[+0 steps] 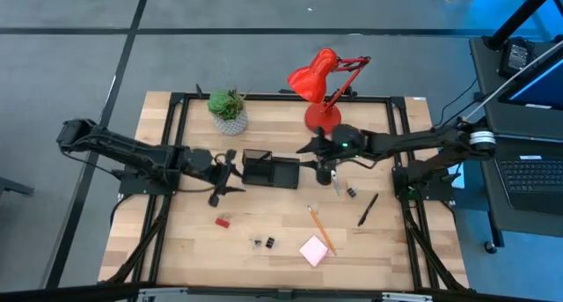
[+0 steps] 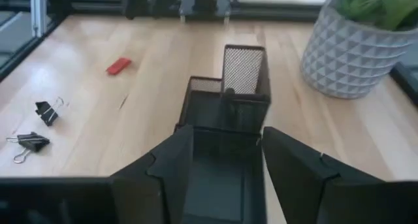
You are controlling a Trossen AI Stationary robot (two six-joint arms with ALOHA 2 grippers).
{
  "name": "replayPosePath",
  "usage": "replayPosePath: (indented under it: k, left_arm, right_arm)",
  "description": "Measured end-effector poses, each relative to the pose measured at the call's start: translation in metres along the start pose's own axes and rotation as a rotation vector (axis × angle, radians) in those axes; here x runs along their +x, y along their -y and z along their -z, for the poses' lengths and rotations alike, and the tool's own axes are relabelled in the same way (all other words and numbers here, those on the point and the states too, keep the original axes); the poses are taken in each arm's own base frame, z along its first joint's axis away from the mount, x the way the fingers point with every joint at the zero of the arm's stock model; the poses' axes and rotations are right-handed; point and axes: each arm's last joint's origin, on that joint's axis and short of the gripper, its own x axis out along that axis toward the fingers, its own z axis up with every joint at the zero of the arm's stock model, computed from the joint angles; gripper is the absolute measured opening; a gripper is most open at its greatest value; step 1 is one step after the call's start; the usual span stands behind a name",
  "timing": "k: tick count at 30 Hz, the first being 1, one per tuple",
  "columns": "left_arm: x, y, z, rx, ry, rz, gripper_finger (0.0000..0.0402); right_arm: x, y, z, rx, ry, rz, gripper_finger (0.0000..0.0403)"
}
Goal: Pick and place office supplies into organizer
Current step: Put the red eraser into the black desk organizer
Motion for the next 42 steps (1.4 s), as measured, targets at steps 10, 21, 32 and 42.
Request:
replayPosePath:
  k: [10,21,32,42]
  left_arm:
    - [0.019,0.045,0.008,-0.105,-0.12,0.122,0.015]
    - [0.034,0.088,0.014,-0.243,-0.503,0.171,0.015]
    - [0.052,0.107,0.023,-0.308,-0.731,0.127,0.015]
    - [0.056,0.112,0.034,-0.365,-0.838,0.137,0.015]
  right_arm:
    - [-0.046,0.004,0.034,0.113,0.153,0.121,0.0188]
    - [-0.052,0.007,0.034,0.118,0.198,0.142,0.0188]
    - [-0.052,0.007,0.034,0.135,0.197,0.135,0.0188]
    - [-0.052,0.007,0.034,0.131,0.194,0.135,0.0188]
